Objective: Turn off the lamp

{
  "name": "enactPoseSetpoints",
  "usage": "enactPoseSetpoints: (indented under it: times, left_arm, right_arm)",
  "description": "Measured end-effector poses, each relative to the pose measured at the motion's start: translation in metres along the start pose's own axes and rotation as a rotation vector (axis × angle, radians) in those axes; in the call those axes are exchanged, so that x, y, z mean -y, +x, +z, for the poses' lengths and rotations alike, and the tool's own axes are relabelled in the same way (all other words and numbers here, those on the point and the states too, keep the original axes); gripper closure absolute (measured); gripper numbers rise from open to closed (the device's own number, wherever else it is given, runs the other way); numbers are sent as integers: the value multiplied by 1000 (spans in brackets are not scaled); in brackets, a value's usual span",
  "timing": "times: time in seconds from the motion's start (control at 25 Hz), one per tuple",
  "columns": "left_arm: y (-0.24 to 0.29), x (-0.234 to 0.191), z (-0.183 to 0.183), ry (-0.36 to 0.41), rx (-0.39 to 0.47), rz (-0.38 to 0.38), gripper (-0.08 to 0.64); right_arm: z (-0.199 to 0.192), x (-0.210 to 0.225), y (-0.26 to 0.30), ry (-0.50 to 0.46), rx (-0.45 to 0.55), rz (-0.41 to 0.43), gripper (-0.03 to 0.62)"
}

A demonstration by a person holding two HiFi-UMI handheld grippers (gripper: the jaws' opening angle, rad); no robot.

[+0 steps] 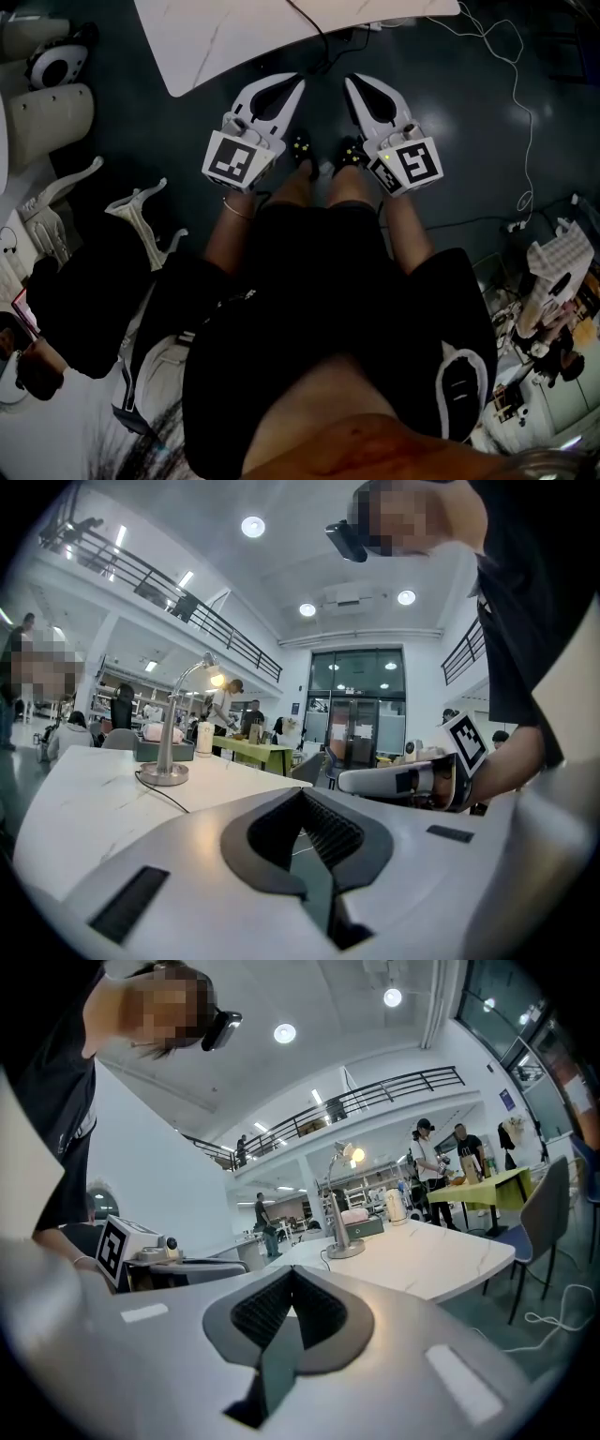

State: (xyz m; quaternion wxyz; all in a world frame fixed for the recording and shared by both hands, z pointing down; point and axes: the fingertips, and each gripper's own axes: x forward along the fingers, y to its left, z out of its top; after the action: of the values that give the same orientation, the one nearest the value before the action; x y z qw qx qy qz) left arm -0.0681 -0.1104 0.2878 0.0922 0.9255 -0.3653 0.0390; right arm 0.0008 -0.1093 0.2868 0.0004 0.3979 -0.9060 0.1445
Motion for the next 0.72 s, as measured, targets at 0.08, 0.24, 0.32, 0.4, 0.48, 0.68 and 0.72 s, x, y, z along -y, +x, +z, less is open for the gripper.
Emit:
enactPoseSetpoints:
  times: [0.08,0.24,0.32,0.4,0.48,0.68,0.72]
  left_arm:
    - [4,-3,-5,-9,9,13,554]
    - [12,-7,-16,-22,-9,30,554]
    - [15,-8,-22,-10,-28,42,554]
    - [20,-9,-28,1,-39,59,554]
    - [22,-9,-34,3,-45,74,554]
    - [25,-11,-56,8,-85,123,554]
    - [27,-12,-61,8,-88,131,554]
  right_arm:
    - [-4,6,4,-1,-3,2,592]
    - [-13,16,12,1,-16,24,592]
    - [-19,20,15,3,-24,37,592]
    - [-26,26,18,-4,-38,52,592]
    - [-34,31,21,-14,-60,73,591]
    - [-65,48,30,-34,-128,108,591]
    - [-72,52,33,-40,-144,105,589]
